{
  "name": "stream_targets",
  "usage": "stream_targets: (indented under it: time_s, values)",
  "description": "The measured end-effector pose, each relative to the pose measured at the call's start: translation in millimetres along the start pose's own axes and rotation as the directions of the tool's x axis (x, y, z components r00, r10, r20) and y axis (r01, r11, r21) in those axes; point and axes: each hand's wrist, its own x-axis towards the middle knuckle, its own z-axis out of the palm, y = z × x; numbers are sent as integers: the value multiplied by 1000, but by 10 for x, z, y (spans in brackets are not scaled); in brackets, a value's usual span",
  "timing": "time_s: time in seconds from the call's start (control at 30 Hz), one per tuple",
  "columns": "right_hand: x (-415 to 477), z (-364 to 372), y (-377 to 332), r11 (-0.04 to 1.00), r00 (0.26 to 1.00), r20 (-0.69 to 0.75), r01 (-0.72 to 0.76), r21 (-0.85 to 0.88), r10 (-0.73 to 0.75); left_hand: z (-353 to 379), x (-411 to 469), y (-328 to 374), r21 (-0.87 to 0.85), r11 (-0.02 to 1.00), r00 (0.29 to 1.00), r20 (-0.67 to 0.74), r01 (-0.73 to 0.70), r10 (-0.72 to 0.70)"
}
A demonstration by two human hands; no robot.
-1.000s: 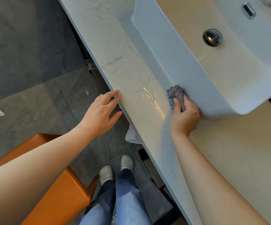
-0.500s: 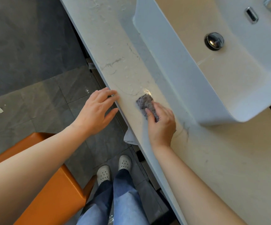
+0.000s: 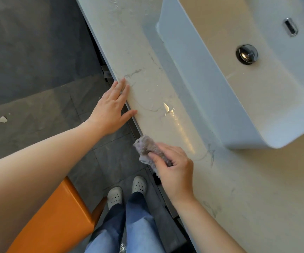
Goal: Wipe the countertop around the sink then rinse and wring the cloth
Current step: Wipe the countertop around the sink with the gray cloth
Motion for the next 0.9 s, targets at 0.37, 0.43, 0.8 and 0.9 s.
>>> stream_targets:
  time_s: [0.37,0.43,0.8,0.9]
  values:
    - [1106,-288,405,984,891,-448,-142,-105,80,0,4,14,-8,1000,1000,-2,1,-1]
    - [1140,-170,463,984,890,-453,-129,-126,59,6,0,10,-14,1000,1000,-6,0,-1]
    - [1429,111,465,981,871,-488,-135,-139,50,4,-4,14,-22,1000,1000,-11,-6,6]
    - [1391,101,481,974,906,-422,-76,-214,-22,0,1,22,-16,1000,1000,-6,-5,5]
